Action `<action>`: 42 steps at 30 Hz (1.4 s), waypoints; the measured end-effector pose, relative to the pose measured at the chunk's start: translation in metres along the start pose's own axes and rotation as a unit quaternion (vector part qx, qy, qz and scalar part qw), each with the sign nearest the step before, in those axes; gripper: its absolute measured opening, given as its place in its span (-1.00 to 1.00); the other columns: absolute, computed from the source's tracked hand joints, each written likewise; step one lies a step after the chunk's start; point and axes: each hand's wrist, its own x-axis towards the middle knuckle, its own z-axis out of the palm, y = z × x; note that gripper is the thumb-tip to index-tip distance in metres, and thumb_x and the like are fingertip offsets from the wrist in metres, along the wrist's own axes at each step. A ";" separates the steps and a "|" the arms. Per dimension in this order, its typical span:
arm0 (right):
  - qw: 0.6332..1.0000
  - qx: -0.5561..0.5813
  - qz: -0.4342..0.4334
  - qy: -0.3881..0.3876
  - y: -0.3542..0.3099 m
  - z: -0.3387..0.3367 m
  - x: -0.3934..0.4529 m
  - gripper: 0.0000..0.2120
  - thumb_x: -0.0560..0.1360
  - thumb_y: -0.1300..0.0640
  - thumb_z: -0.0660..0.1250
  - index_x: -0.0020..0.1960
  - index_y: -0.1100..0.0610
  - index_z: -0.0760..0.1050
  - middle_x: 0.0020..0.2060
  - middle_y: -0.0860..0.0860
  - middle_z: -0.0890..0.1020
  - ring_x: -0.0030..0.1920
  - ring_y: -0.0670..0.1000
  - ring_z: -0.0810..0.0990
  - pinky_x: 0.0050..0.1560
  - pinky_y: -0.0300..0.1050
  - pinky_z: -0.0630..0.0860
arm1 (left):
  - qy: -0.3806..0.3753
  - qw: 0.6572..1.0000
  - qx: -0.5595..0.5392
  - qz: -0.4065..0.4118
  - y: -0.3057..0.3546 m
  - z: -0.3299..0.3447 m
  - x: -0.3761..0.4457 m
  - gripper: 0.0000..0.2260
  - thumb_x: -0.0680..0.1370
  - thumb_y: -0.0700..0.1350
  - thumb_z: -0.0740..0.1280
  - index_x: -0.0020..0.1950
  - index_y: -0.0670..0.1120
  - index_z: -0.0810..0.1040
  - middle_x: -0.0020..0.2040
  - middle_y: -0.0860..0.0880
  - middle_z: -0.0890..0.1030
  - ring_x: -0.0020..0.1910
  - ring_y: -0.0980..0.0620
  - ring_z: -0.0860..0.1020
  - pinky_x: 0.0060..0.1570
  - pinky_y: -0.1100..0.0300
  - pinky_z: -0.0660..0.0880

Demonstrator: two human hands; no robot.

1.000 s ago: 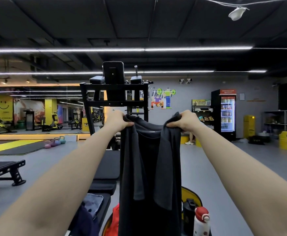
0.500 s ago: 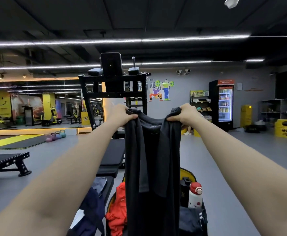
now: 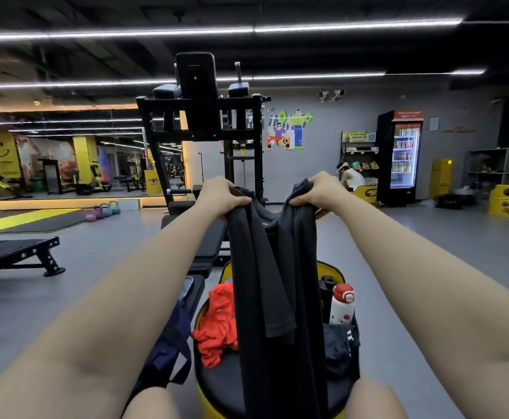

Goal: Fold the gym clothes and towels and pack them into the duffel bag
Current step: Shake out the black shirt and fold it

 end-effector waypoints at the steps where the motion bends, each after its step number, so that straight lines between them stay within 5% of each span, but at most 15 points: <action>1: 1.000 -0.006 0.014 -0.010 0.008 0.006 0.004 -0.70 0.41 0.16 0.50 0.07 0.25 0.54 -0.10 0.15 0.60 -0.14 0.12 0.61 -0.42 -0.13 0.62 | -0.005 1.000 0.004 -0.011 -0.010 0.006 0.003 -0.74 0.47 -0.02 0.44 0.01 -0.18 0.56 -0.14 -0.10 0.57 -0.30 -0.01 0.53 -0.56 0.29 0.46; 8: 0.988 -0.032 0.117 -0.092 0.091 0.085 0.040 -0.67 0.38 0.21 0.53 0.02 0.32 0.47 -0.12 0.19 0.54 -0.31 0.13 0.55 -0.57 -0.07 0.56 | -0.064 0.993 0.021 -0.096 -0.097 0.085 0.017 -0.81 0.47 -0.02 0.45 -0.15 -0.14 0.57 -0.16 -0.13 0.62 -0.28 -0.10 0.61 -0.47 0.19 0.52; 11: 0.984 -0.021 0.142 -0.105 0.124 0.119 0.060 -0.65 0.38 0.23 0.52 0.07 0.35 0.52 -0.08 0.24 0.60 -0.23 0.23 0.63 -0.36 0.10 0.64 | -0.073 0.991 0.020 -0.114 -0.128 0.118 0.026 -0.75 0.45 -0.02 0.45 -0.09 -0.22 0.62 -0.11 -0.21 0.65 -0.14 -0.18 0.64 -0.13 0.00 0.60; 13: 0.982 -0.023 0.151 -0.108 0.141 0.138 0.077 -0.69 0.40 0.21 0.52 0.04 0.32 0.52 -0.15 0.22 0.60 -0.23 0.25 0.65 -0.28 0.15 0.64 | -0.072 0.989 0.024 -0.125 -0.146 0.135 0.036 -0.73 0.45 -0.01 0.44 -0.08 -0.23 0.62 -0.11 -0.21 0.65 -0.12 -0.18 0.63 -0.08 0.02 0.58; 21: 0.985 -0.047 0.145 -0.082 0.173 0.185 0.147 -0.89 0.46 0.22 0.44 -0.04 0.21 0.55 -0.12 0.21 0.63 -0.24 0.21 0.66 -0.17 0.10 0.65 | -0.052 0.984 0.016 -0.171 -0.201 0.178 0.095 -0.83 0.45 -0.04 0.42 -0.11 -0.14 0.62 -0.08 -0.19 0.64 -0.15 -0.18 0.63 -0.09 0.04 0.59; 28: 0.982 -0.052 0.170 -0.067 0.216 0.235 0.210 -0.84 0.46 0.19 0.44 0.00 0.23 0.58 -0.11 0.18 0.63 -0.24 0.17 0.65 -0.25 -0.02 0.64 | -0.054 0.977 0.027 -0.204 -0.254 0.220 0.148 -0.80 0.47 -0.06 0.40 -0.02 -0.17 0.66 -0.11 -0.18 0.64 -0.08 -0.16 0.60 -0.22 0.17 0.43; 33: 0.979 -0.066 0.179 -0.069 0.245 0.276 0.256 -0.84 0.46 0.19 0.44 -0.01 0.25 0.59 -0.12 0.20 0.64 -0.24 0.20 0.66 -0.19 0.02 0.64 | -0.066 0.971 0.057 -0.224 -0.290 0.256 0.186 -0.83 0.49 -0.05 0.36 -0.16 -0.15 0.59 -0.38 -0.07 0.49 -0.10 -0.11 0.58 -0.28 0.18 0.35; 37: 0.980 -0.064 0.179 -0.061 0.266 0.306 0.295 -0.85 0.45 0.16 0.45 -0.04 0.22 0.59 -0.12 0.18 0.64 -0.19 0.20 0.65 -0.12 0.08 0.64 | -0.062 0.970 0.051 -0.231 -0.319 0.281 0.220 -0.77 0.51 -0.02 0.36 0.02 -0.17 0.63 -0.07 -0.19 0.64 -0.05 -0.15 0.60 -0.23 0.16 0.40; 42: 0.976 -0.083 0.183 -0.081 0.287 0.335 0.346 -0.81 0.44 0.11 0.47 -0.03 0.19 0.58 -0.09 0.15 0.63 -0.12 0.19 0.64 -0.07 0.09 0.63 | -0.056 0.973 0.064 -0.214 -0.353 0.303 0.260 -0.75 0.52 -0.01 0.36 0.01 -0.19 0.62 -0.03 -0.21 0.61 0.01 -0.18 0.57 -0.21 0.14 0.36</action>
